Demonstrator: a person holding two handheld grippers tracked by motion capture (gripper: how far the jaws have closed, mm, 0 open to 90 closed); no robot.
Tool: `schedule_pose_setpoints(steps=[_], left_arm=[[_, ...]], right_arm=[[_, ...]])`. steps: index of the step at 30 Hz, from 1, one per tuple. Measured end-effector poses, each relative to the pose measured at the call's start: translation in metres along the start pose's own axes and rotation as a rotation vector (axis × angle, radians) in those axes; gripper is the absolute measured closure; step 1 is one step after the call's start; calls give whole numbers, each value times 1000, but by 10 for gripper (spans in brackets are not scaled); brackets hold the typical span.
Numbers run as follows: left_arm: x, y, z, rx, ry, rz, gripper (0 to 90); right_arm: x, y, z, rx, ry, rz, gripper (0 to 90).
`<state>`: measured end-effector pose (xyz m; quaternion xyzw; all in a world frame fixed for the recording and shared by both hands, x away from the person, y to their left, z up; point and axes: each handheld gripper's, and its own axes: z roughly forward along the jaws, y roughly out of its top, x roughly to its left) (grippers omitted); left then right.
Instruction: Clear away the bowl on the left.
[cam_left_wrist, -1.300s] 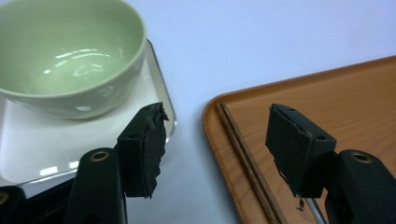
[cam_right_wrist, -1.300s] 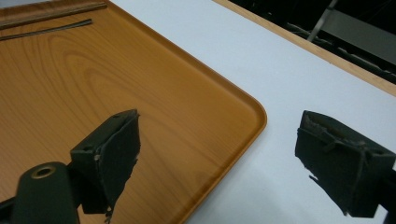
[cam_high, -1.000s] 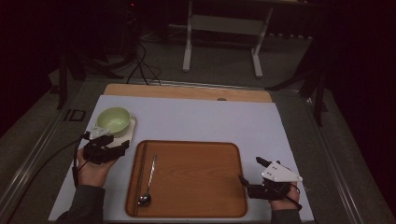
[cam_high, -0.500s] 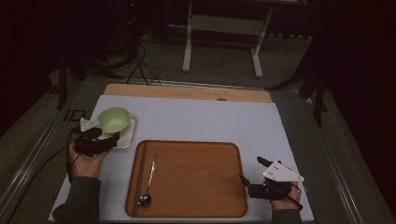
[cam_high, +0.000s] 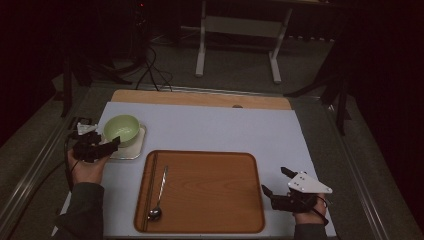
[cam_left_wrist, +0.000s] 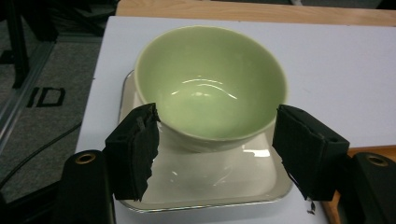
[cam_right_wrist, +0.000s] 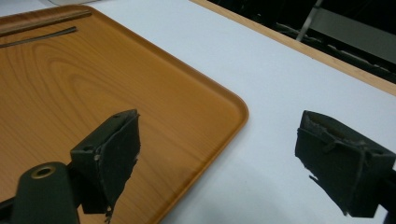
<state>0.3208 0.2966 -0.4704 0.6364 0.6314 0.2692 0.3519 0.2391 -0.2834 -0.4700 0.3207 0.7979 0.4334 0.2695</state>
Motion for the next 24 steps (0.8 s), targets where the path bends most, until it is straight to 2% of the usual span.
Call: schedule_pose_setpoints(steps=[3, 14, 24], left_arm=[[4, 0, 0, -12, 15, -16, 323], [13, -1, 8, 0, 62, -45, 319], [18, -1, 23, 34, 62, -94, 320]], right_arm=[[-3, -2, -2, -3, -5, 12, 136], [-14, -7, -6, -2, -23, 47, 136], [-20, -11, -10, -8, -30, 65, 136]])
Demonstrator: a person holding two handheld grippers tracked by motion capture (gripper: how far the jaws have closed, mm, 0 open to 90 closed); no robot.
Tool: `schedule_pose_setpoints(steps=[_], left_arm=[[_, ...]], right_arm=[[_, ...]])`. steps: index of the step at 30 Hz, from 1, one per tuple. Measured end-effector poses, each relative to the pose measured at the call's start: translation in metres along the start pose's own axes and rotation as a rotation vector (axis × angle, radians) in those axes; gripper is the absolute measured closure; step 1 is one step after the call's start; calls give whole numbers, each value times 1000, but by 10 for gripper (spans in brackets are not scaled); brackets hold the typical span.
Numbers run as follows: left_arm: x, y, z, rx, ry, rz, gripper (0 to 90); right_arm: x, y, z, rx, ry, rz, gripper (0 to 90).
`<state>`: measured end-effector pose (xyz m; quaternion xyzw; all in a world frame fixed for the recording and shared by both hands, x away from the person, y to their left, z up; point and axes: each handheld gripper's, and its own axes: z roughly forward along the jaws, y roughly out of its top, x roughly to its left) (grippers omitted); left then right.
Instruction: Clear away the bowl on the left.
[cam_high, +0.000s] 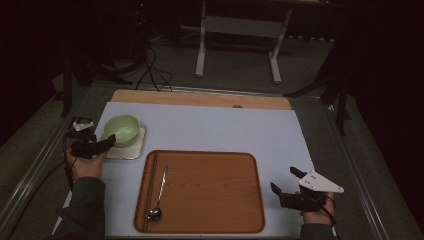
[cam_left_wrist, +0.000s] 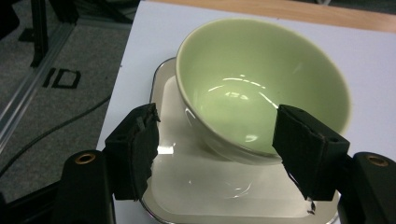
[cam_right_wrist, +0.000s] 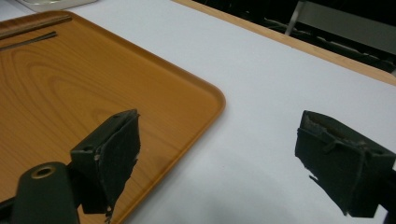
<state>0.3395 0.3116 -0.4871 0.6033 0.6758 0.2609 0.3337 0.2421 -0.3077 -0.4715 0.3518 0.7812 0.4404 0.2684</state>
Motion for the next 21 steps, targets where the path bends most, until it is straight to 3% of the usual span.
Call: schedule_pose_setpoints(steps=[6, 14, 18, 21], left_arm=[[6, 0, 10, 21, 7, -45, 339], [4, 5, 24, 61, -6, -33, 422], [5, 6, 32, 103, -22, -69, 493], [4, 3, 39, 155, -9, -59, 546]], right_arm=[[0, 0, 0, -1, 0, 0, 136], [2, 1, 1, -2, 7, -7, 136], [2, 1, -1, -5, 3, -5, 136], [2, 1, -1, -5, 2, -4, 136]])
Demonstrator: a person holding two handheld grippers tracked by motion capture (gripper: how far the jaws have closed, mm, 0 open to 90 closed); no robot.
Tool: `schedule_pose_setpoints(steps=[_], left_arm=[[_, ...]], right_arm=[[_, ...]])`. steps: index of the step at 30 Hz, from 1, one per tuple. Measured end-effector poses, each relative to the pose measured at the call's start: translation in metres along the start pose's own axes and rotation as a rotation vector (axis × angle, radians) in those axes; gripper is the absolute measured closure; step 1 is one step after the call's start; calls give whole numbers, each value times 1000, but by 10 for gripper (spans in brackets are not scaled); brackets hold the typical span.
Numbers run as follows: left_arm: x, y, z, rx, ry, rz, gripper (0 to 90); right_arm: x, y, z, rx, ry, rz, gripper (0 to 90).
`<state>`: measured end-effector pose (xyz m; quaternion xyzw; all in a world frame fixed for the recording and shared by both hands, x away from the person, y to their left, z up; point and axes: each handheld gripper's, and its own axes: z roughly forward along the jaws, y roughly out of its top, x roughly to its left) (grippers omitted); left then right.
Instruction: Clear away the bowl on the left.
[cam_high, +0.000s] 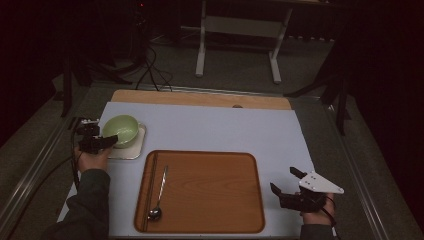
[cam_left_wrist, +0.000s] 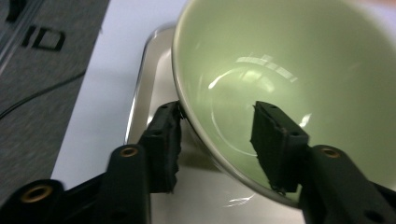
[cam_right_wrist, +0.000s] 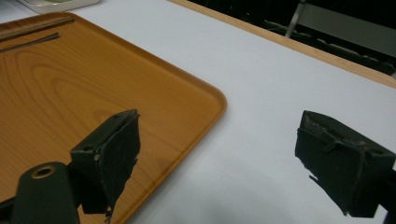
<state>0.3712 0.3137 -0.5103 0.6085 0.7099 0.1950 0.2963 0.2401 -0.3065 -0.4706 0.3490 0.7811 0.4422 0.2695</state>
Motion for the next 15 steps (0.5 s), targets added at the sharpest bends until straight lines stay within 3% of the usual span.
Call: schedule_pose_setpoints(steps=[4, 8, 15], left_arm=[[5, -1, 3, 19, -30, -37, 632], [7, -1, 6, 42, -18, -48, 742], [9, -1, 8, 31, -44, -125, 789]], right_arm=[[0, 0, 0, 1, -1, -1, 136], [1, 0, 0, 3, 0, -4, 136], [1, 0, -1, -3, -2, -5, 136]])
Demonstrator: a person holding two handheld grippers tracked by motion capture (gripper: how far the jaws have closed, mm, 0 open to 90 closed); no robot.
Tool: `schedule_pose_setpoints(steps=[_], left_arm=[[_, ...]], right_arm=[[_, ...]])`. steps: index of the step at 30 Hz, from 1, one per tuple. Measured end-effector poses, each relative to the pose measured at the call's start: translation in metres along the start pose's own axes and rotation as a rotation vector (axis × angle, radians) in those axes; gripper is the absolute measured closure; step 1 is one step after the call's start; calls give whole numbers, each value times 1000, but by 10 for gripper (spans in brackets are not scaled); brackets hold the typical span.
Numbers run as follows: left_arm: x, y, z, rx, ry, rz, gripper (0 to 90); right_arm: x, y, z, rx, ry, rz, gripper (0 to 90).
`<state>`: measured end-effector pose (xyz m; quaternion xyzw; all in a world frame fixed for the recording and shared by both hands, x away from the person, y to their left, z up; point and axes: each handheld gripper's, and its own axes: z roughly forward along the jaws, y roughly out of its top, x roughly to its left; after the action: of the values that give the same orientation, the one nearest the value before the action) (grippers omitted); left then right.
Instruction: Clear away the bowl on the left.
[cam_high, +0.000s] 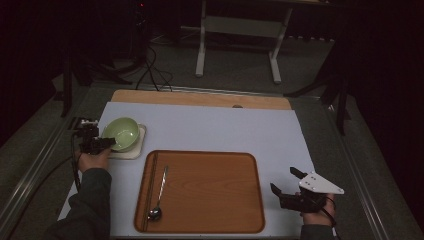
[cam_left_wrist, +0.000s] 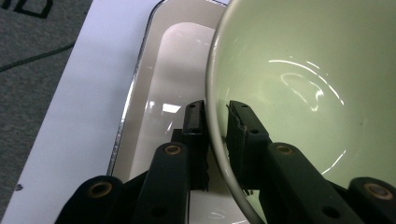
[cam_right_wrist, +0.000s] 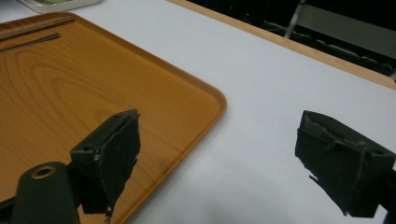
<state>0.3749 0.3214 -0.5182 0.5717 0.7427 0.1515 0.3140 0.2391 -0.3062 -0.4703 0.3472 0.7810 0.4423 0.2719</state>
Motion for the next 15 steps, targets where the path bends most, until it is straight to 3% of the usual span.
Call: schedule_pose_setpoints(steps=[8, 12, 15], left_arm=[[1, 2, 1, -13, -33, -64, 835], [0, 2, 1, -17, -38, -73, 842], [5, 2, 2, -13, -69, -111, 842]], right_arm=[[0, 0, 0, 1, 0, 0, 136], [1, 0, 0, 2, 2, -2, 136], [1, 0, 0, 2, 2, -3, 136]])
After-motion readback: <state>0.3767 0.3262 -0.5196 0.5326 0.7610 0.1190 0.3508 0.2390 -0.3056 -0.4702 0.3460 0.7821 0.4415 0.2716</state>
